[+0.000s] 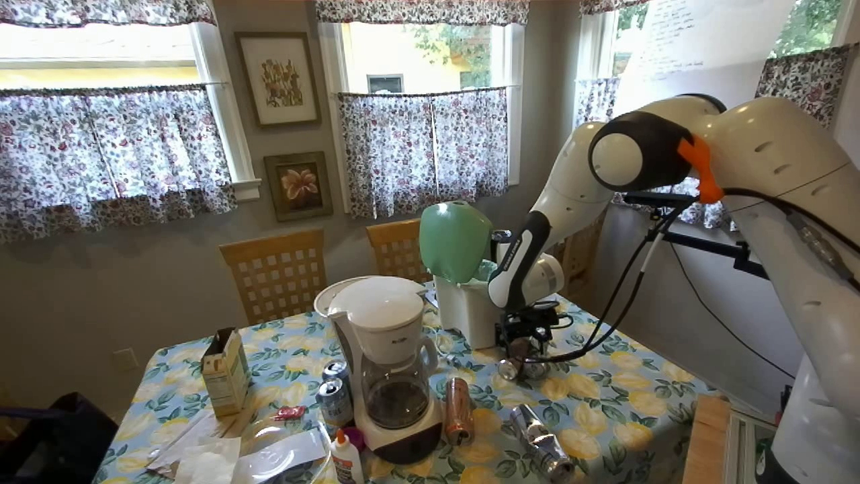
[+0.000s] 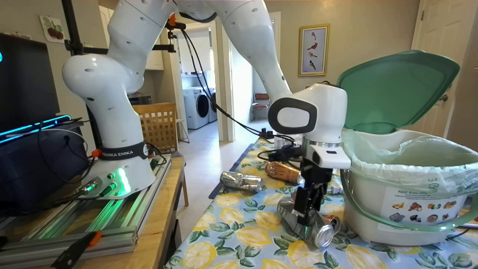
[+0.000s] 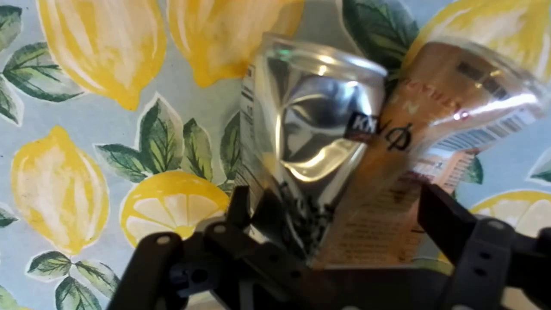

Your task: Throw two cans into the bin

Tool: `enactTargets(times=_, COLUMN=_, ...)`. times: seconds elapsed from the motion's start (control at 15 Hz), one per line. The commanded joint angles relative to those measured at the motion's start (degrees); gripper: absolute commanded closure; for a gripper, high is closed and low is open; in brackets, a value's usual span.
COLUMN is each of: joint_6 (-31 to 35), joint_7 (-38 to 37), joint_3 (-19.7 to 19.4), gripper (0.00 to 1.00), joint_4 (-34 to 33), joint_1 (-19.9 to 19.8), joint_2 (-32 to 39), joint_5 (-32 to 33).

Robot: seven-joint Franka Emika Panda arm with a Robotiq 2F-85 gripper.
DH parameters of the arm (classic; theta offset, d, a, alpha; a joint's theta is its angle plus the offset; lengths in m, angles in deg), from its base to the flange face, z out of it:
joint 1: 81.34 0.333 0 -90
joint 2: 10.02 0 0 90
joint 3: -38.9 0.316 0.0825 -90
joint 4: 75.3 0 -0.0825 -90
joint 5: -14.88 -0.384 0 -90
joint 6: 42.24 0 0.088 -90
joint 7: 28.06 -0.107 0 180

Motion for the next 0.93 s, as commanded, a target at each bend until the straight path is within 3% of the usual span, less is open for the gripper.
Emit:
enactTargets(times=0.0, joint_6=0.38, joint_7=-1.16, joint_3=-1.24, gripper=0.0, joint_4=-2.04, joint_1=1.71, joint_2=2.43, joint_5=-1.58)
enactTargets(times=0.13, joint_6=0.06, joint_7=-1.25, joint_3=-1.45, gripper=0.0, joint_4=-2.3, joint_1=1.94, joint_2=2.68, joint_5=-1.5)
enactTargets(times=0.2, joint_6=-0.05, joint_7=-1.36, joint_3=-1.67, gripper=0.18, joint_4=-2.38, joint_1=2.17, joint_2=2.81, joint_5=-1.31)
enactTargets(times=0.27, joint_6=-0.06, joint_7=-1.37, joint_3=-1.8, gripper=0.26, joint_4=-2.47, joint_1=2.29, joint_2=2.95, joint_5=-1.24)
enactTargets(times=0.87, joint_6=-0.85, joint_7=-2.29, joint_3=-3.46, gripper=0.88, joint_4=-2.89, joint_1=3.39, joint_2=3.2, joint_5=-0.88)
